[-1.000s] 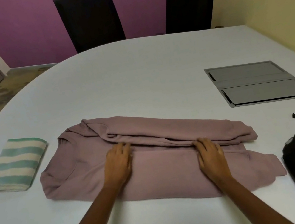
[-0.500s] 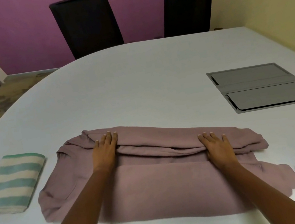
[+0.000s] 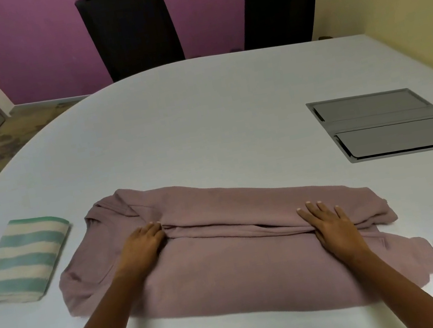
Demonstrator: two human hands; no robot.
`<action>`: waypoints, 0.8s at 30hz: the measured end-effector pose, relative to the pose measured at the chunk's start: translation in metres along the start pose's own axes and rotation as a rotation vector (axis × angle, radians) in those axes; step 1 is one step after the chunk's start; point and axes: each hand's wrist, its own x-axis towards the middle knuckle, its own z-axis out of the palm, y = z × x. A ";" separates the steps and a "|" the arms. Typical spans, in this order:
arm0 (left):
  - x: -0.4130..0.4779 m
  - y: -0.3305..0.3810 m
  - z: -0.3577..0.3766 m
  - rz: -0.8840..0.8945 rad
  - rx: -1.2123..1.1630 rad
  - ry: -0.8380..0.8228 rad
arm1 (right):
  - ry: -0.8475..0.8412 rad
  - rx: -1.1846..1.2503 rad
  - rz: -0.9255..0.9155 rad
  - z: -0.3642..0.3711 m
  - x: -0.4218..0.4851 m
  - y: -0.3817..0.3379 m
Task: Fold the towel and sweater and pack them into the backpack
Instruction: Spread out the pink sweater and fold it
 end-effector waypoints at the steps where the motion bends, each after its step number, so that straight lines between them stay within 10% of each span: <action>1: -0.004 0.002 0.003 -0.035 -0.040 -0.033 | -0.041 0.033 0.016 0.001 0.000 -0.001; 13: 0.045 0.016 -0.013 -1.032 -1.018 -0.001 | -0.217 0.125 0.065 -0.015 0.001 -0.006; 24: 0.072 0.000 0.006 -1.222 -1.005 -0.067 | -0.157 0.161 0.060 -0.012 0.008 -0.006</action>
